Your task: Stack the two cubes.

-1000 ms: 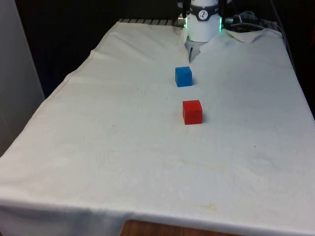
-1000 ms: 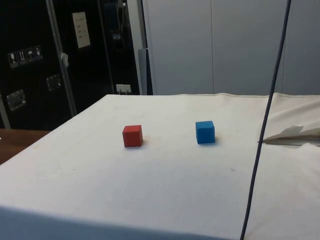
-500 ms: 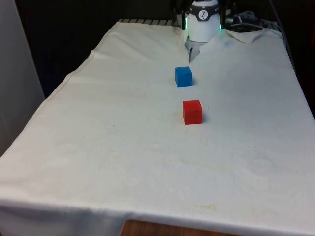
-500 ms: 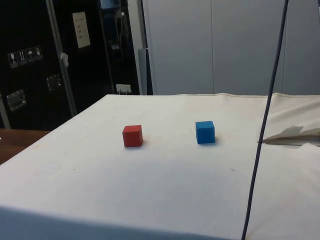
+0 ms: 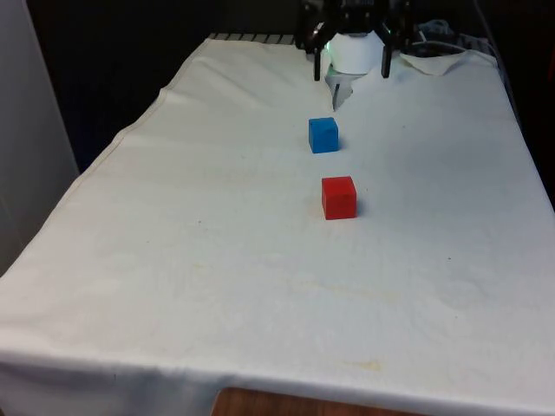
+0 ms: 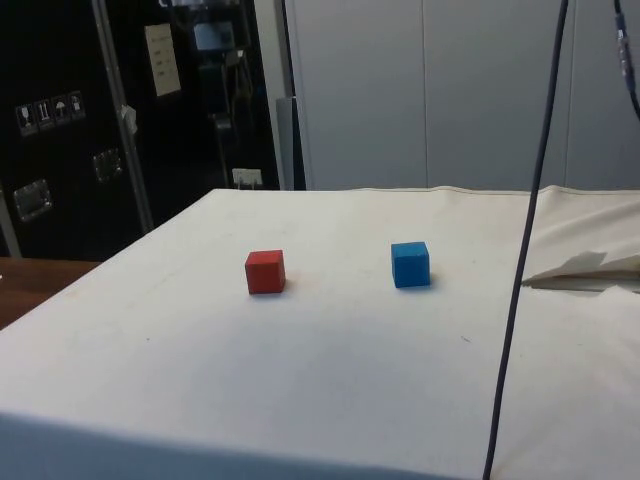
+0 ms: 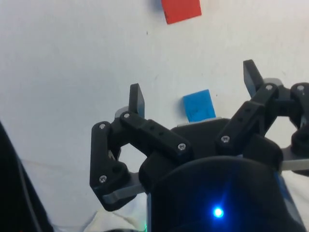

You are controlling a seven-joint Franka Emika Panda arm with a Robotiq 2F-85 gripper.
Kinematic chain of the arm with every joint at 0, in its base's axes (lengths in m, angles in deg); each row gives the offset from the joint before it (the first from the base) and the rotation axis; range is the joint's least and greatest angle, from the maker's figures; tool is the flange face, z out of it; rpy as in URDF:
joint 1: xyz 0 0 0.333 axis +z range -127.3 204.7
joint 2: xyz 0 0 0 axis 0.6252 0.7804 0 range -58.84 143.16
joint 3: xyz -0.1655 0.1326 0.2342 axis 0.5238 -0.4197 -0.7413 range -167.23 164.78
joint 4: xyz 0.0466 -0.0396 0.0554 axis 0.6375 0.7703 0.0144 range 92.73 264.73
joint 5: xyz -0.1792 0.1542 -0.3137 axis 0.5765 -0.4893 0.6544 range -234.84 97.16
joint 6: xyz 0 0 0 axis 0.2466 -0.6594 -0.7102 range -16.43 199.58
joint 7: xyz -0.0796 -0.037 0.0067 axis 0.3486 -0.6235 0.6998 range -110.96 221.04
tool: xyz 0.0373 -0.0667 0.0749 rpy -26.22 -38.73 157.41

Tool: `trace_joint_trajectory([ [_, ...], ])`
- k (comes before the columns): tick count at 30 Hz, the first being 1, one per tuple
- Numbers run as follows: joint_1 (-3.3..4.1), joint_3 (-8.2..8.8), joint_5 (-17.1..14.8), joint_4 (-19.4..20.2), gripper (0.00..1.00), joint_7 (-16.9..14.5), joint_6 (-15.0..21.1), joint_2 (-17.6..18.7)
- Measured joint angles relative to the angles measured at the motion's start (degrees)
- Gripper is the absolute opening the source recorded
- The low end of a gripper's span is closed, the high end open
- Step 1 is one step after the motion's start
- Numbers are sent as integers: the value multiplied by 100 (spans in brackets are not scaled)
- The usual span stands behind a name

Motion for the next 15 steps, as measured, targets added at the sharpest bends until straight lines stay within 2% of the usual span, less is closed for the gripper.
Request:
trace_joint_trajectory([
  [3, 6, -23, 40, 6, 100, 46, 69, 29],
  [15, 23, -86, 109, 298, 100, 57, 802, 80],
])
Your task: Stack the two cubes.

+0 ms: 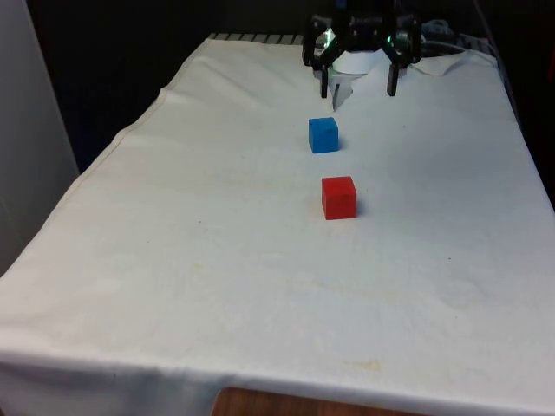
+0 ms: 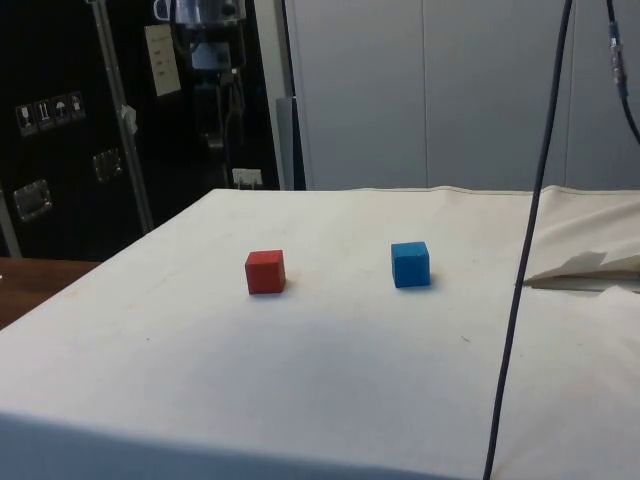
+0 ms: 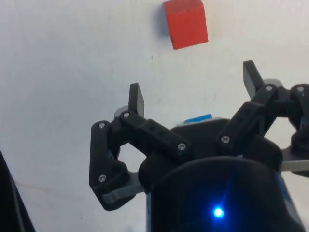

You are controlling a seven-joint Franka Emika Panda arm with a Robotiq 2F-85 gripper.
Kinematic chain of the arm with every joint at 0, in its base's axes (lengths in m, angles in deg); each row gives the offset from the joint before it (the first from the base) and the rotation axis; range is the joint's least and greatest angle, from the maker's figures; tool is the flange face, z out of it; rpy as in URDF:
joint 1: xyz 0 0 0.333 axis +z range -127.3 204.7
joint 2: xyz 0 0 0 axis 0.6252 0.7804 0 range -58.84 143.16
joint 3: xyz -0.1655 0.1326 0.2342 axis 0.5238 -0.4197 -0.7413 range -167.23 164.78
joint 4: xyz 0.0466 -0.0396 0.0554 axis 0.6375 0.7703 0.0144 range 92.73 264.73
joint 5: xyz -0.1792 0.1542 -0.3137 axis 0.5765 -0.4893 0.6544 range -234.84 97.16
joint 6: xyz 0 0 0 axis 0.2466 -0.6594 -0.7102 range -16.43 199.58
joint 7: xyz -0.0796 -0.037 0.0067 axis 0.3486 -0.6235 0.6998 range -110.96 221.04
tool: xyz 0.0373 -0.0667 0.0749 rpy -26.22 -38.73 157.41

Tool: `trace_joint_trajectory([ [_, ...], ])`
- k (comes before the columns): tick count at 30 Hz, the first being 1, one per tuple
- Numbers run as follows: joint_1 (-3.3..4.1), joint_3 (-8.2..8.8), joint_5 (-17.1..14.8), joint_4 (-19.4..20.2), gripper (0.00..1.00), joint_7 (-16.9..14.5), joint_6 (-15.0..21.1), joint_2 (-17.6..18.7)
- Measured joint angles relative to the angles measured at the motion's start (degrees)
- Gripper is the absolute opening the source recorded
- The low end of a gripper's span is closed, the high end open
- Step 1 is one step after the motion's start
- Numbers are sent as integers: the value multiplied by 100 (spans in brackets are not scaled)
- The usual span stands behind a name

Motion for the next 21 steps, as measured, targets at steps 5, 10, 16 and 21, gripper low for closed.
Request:
trace_joint_trajectory([
  [5, 0, 0, 0, 0, 100, 0, 23, 29],
  [10, -11, 11, -6, -11, 100, -11, 69, 166],
  [16, -34, 17, -46, -29, 100, -40, 367, 458],
  [21, -40, 17, -52, -11, 100, -52, 584, 636],
])
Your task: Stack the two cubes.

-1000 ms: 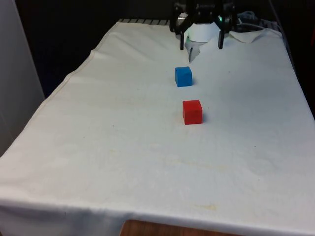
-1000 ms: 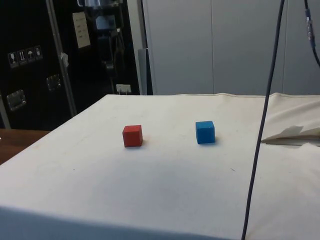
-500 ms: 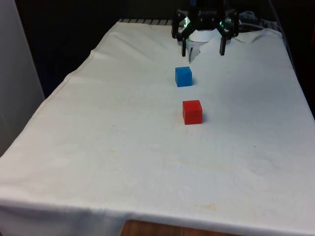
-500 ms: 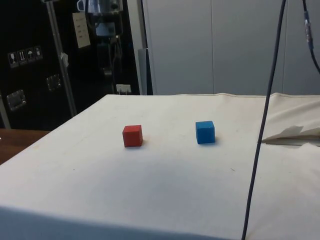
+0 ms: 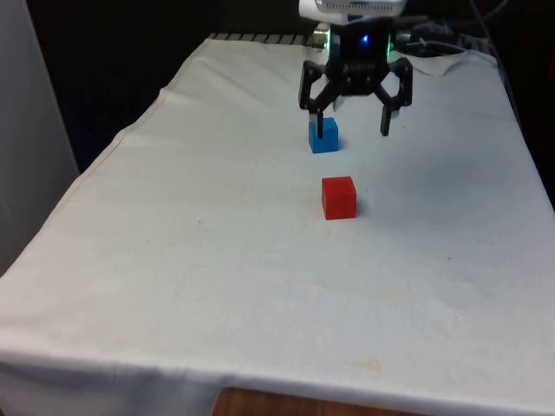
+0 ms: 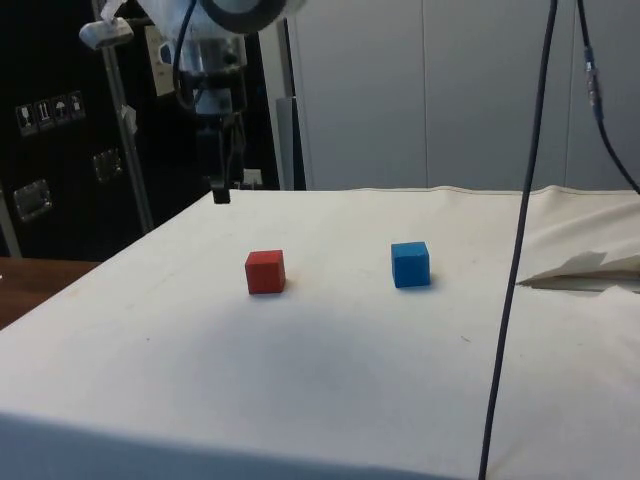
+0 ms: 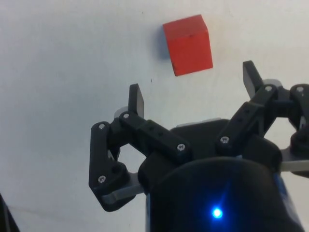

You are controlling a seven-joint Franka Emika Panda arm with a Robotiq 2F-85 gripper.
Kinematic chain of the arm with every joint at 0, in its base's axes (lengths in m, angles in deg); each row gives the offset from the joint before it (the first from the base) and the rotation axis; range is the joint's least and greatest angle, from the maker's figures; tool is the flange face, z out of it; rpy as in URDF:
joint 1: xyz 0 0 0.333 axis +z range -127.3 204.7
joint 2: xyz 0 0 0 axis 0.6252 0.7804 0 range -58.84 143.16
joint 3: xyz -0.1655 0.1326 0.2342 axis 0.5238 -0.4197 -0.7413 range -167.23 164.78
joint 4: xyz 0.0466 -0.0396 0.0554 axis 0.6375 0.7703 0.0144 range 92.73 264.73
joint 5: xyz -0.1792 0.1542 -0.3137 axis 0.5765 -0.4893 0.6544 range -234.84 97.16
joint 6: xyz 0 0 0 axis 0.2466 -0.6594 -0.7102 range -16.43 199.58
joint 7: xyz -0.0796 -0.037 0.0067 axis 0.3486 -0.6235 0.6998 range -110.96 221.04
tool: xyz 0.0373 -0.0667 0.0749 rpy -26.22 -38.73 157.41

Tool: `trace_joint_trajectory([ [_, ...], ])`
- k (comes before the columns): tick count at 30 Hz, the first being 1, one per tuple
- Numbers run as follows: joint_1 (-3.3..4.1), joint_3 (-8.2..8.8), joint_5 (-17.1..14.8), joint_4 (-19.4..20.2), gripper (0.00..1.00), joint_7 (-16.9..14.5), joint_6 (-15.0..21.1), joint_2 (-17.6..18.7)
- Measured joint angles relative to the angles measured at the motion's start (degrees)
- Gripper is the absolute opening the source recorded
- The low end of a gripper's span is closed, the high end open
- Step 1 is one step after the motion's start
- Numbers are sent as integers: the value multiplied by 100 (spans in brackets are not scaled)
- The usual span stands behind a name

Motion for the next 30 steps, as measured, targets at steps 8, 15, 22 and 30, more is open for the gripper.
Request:
trace_joint_trajectory([
  [8, 0, 0, -29, 109, 100, -132, 298, 189],
  [15, -17, 6, -269, 458, 100, -516, 584, 172],
  [22, -46, 29, -361, 659, 100, -733, 733, 143],
  [30, -97, 52, -395, 808, 100, -859, 957, 201],
])
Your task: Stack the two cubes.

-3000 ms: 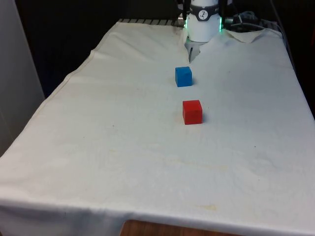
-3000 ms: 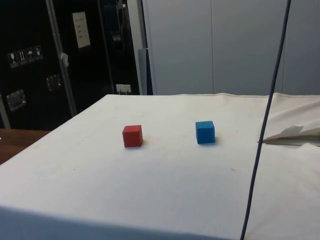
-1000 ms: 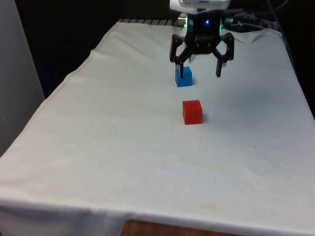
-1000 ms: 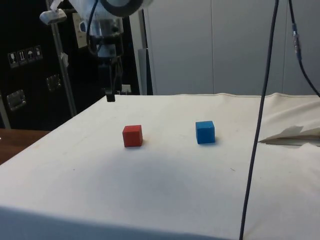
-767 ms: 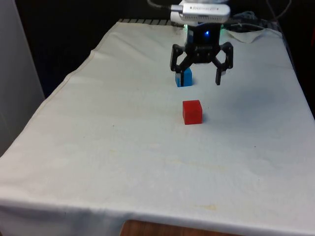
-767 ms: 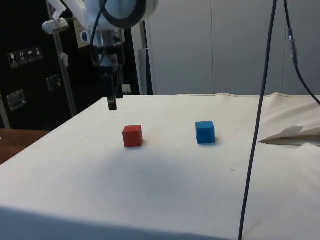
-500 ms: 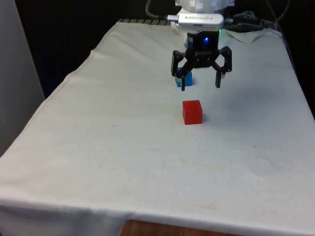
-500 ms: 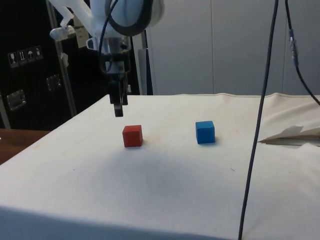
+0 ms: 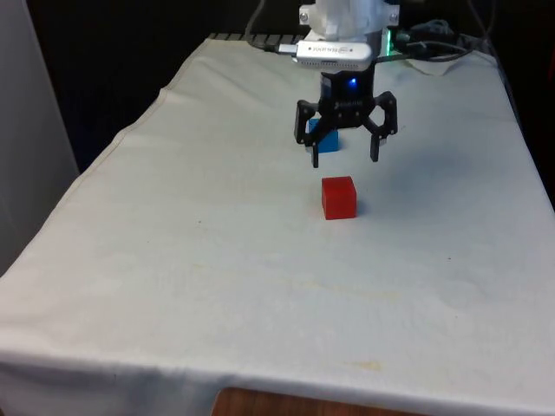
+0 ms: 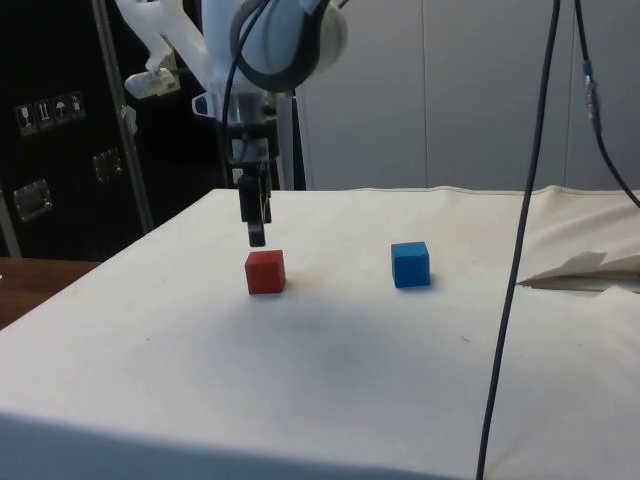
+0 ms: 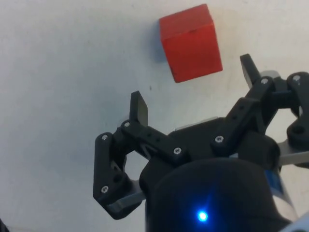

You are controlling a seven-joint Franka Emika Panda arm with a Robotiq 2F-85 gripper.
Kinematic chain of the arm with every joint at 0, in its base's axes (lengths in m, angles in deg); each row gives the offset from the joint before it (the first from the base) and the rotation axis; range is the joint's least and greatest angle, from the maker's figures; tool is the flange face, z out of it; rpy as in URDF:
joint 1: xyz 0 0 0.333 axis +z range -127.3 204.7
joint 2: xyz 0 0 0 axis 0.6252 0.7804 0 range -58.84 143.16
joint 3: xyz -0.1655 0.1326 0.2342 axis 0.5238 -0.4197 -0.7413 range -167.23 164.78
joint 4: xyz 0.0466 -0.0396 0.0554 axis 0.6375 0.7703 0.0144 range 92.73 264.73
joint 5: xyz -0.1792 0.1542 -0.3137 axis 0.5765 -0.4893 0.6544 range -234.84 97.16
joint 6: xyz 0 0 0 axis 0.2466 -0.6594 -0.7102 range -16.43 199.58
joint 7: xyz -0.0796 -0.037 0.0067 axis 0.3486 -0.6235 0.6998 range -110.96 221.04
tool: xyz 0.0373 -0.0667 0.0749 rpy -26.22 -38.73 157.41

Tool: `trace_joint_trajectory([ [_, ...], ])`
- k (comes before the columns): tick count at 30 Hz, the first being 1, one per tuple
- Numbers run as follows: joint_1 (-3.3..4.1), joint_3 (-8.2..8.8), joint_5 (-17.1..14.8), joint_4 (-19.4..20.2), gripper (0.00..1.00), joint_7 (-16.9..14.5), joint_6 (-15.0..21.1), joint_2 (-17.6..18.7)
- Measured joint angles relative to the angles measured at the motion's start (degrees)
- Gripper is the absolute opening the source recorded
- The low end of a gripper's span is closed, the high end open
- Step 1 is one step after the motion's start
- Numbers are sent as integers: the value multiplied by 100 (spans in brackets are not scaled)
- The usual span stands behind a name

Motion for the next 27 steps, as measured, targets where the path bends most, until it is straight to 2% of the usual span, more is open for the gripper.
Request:
trace_joint_trajectory([
  [9, -40, 103, -6, -57, 100, -109, 86, 172],
  [15, -69, 120, -97, -97, 100, -189, 384, 407],
  [27, -63, 109, -223, -275, 100, -201, 435, 619],
])
